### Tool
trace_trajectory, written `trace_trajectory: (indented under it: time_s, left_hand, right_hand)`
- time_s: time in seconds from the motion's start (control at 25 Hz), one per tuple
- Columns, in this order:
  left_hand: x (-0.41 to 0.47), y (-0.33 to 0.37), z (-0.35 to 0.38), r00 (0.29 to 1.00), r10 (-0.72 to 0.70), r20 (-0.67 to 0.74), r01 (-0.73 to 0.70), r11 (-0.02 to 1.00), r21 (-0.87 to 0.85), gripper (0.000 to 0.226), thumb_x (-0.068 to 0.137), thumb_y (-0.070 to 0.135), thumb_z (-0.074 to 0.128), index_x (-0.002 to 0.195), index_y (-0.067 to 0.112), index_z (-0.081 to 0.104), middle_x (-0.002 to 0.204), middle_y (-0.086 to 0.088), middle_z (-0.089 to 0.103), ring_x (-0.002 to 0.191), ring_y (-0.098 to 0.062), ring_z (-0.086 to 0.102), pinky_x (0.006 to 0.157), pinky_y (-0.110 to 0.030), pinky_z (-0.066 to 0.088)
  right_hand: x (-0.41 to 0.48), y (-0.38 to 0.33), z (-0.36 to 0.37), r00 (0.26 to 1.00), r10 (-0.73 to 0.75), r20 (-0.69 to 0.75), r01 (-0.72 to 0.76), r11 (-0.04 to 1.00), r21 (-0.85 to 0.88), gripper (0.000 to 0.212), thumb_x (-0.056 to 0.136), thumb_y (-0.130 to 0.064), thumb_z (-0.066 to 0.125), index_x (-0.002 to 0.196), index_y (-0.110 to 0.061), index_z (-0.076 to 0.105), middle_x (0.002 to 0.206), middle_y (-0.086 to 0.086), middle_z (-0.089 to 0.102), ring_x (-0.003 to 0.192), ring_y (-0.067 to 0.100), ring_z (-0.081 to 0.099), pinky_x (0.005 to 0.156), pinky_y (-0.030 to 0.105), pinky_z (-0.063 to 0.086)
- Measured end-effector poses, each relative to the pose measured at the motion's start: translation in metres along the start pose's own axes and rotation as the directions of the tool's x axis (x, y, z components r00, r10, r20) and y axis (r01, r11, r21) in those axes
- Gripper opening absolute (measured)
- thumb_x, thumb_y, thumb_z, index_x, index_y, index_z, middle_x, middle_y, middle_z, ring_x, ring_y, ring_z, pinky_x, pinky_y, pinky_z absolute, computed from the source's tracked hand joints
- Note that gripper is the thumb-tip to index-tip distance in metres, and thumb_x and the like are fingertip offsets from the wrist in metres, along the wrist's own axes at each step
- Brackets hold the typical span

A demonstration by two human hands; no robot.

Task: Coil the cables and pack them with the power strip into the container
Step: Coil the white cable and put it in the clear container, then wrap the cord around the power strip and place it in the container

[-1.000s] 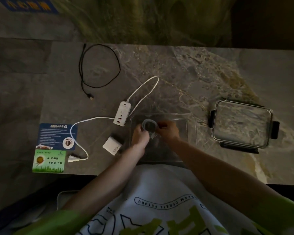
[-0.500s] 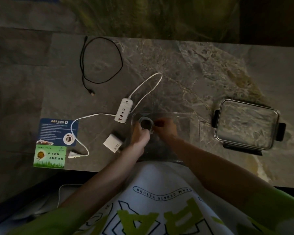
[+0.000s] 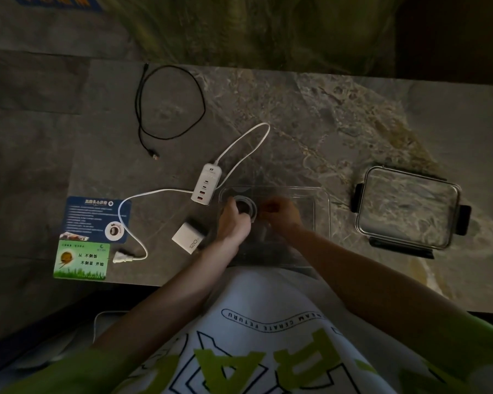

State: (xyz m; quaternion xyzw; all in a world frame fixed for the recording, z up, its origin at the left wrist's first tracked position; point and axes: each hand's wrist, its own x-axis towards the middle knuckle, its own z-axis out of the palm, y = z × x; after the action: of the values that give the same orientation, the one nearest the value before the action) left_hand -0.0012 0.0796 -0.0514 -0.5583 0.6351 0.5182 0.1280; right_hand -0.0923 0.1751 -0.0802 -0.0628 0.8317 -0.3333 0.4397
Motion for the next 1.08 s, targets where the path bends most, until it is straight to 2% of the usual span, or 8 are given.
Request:
trace_trajectory:
  time_s: [0.12,0.28,0.4,0.52,0.76,0.84,0.96,1.08]
  left_hand:
    - [-0.005,0.000,-0.009,0.996,0.091,-0.020,-0.092,0.996,-0.018,0.064,0.087,-0.001,0.045,0.147,0.014,0.032,0.150,-0.006,0.041,0.137,-0.023,0.039,0.115,-0.037,0.030]
    - [-0.010,-0.008,-0.022,0.948,0.294,-0.125,-0.312,0.935,-0.166,0.048,0.088,-0.008,0.046,0.133,0.006,0.049,0.133,-0.011,0.057,0.122,-0.019,0.056,0.103,-0.024,0.043]
    - [-0.018,-0.017,-0.033,0.890,0.406,-0.206,-0.438,0.889,-0.138,0.038,0.088,-0.006,0.051,0.124,0.007,0.056,0.118,-0.002,0.063,0.108,-0.013,0.062,0.086,-0.006,0.045]
    - [-0.024,-0.023,-0.043,0.832,0.468,-0.298,-0.513,0.853,-0.093,0.031,0.090,0.004,0.056,0.120,0.011,0.060,0.116,-0.001,0.066,0.103,-0.012,0.063,0.081,-0.002,0.042]
    - [-0.008,-0.041,-0.071,0.866,0.393,-0.310,-0.435,0.897,-0.077,0.046,0.087,0.023,0.066,0.128,0.011,0.052,0.122,-0.011,0.063,0.111,-0.023,0.059,0.093,-0.031,0.046]
    - [-0.001,-0.043,-0.080,0.895,0.345,-0.283,-0.375,0.925,-0.058,0.049,0.088,0.025,0.064,0.132,0.012,0.048,0.127,-0.013,0.059,0.115,-0.027,0.057,0.094,-0.033,0.044]
    - [0.013,-0.035,-0.091,0.936,0.264,-0.235,-0.263,0.964,0.034,0.057,0.090,0.020,0.062,0.141,0.010,0.037,0.138,-0.013,0.048,0.124,-0.030,0.051,0.097,-0.034,0.041]
    - [0.035,-0.025,-0.095,0.951,0.250,-0.180,-0.230,0.965,0.126,0.070,0.086,0.021,0.068,0.145,0.009,0.031,0.145,-0.014,0.042,0.130,-0.031,0.045,0.105,-0.038,0.037]
  right_hand:
    - [-0.005,0.000,-0.001,1.000,-0.021,-0.014,0.020,1.000,-0.001,0.014,0.080,-0.010,0.071,0.091,-0.020,0.070,0.092,0.004,0.072,0.091,0.021,0.068,0.078,0.033,0.055]
    - [-0.017,-0.010,-0.005,0.990,-0.140,-0.030,0.138,0.989,-0.047,0.011,0.085,-0.011,0.066,0.088,-0.022,0.066,0.083,0.001,0.067,0.080,0.016,0.063,0.066,0.024,0.045]
    - [-0.030,-0.022,-0.008,0.958,-0.282,-0.041,0.276,0.954,-0.120,0.016,0.087,-0.010,0.064,0.100,-0.016,0.069,0.086,0.000,0.067,0.079,0.015,0.063,0.069,0.026,0.048]
    - [-0.040,-0.035,-0.008,0.909,-0.414,-0.046,0.402,0.901,-0.160,0.018,0.087,-0.009,0.066,0.103,-0.018,0.068,0.091,-0.003,0.069,0.084,0.012,0.067,0.078,0.029,0.056]
    - [-0.051,-0.067,0.002,0.797,-0.605,0.008,0.577,0.757,-0.307,0.019,0.087,-0.011,0.065,0.106,-0.016,0.066,0.104,0.002,0.068,0.087,0.011,0.062,0.077,0.029,0.054]
    - [-0.051,-0.077,0.006,0.777,-0.626,0.067,0.598,0.702,-0.387,0.029,0.086,-0.015,0.065,0.115,-0.018,0.062,0.112,0.002,0.064,0.095,0.016,0.063,0.079,0.031,0.052]
    - [-0.045,-0.091,0.011,0.796,-0.582,0.166,0.582,0.659,-0.477,0.050,0.087,-0.020,0.065,0.135,-0.018,0.049,0.129,0.008,0.057,0.113,0.027,0.060,0.093,0.042,0.052]
    - [-0.040,-0.100,0.013,0.833,-0.520,0.190,0.530,0.647,-0.548,0.062,0.090,-0.024,0.065,0.145,-0.016,0.038,0.140,0.011,0.049,0.128,0.030,0.049,0.104,0.041,0.045]
